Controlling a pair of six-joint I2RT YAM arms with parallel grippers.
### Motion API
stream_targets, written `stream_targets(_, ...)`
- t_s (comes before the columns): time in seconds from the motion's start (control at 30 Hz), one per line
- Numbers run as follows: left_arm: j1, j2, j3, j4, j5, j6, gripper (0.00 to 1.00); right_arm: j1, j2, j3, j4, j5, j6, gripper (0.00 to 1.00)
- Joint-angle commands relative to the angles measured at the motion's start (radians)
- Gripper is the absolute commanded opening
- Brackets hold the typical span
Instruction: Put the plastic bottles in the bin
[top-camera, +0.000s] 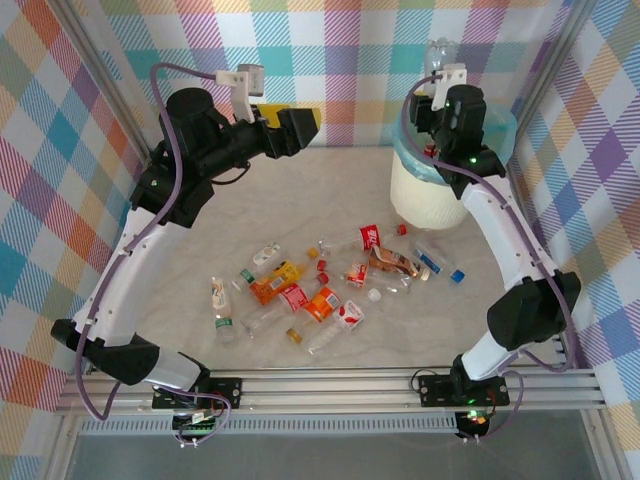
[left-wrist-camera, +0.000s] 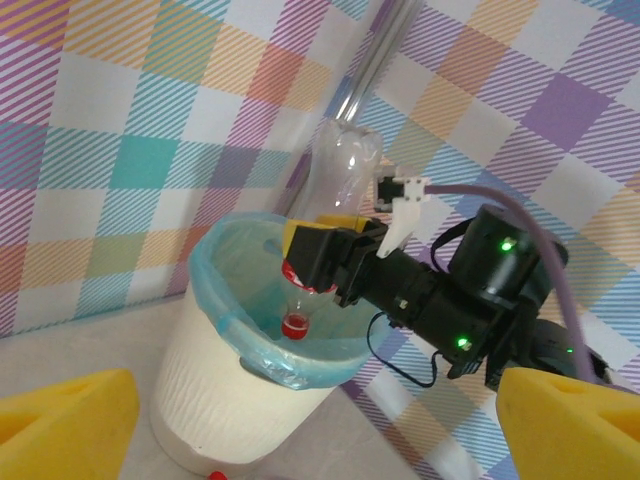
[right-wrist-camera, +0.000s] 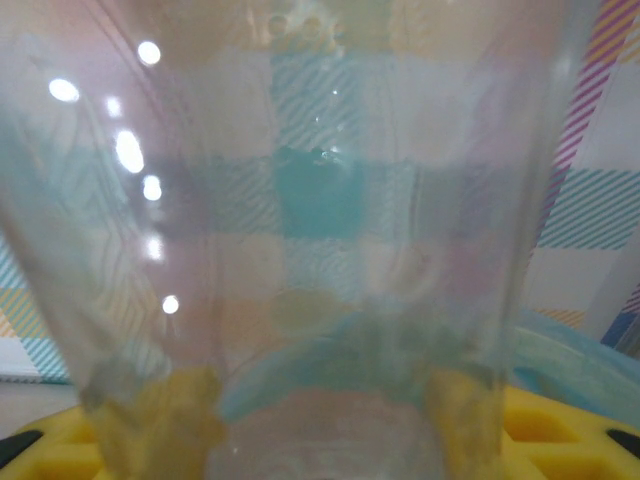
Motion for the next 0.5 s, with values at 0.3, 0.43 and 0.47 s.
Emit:
stream_targets(0.3, -0.011, 0.018, 0.008, -0.031, -0.042, 0.037, 0.92, -0.004, 0.004, -0.143, 0.175, 0.048, 0.058, 0.55)
stream_targets(0.43, -0.011, 0.033, 0.012, -0.041, -0.039, 0.040, 0.92, -0.004, 0.003, -0.199, 0.196, 0.071, 0.079, 0.59)
stream_targets(0.47, -0.011, 0.038, 0.015, -0.045, -0.039, 0.041, 0.92, -0.006, 0.004, -0.210, 0.200, 0.073, 0.085, 0.60)
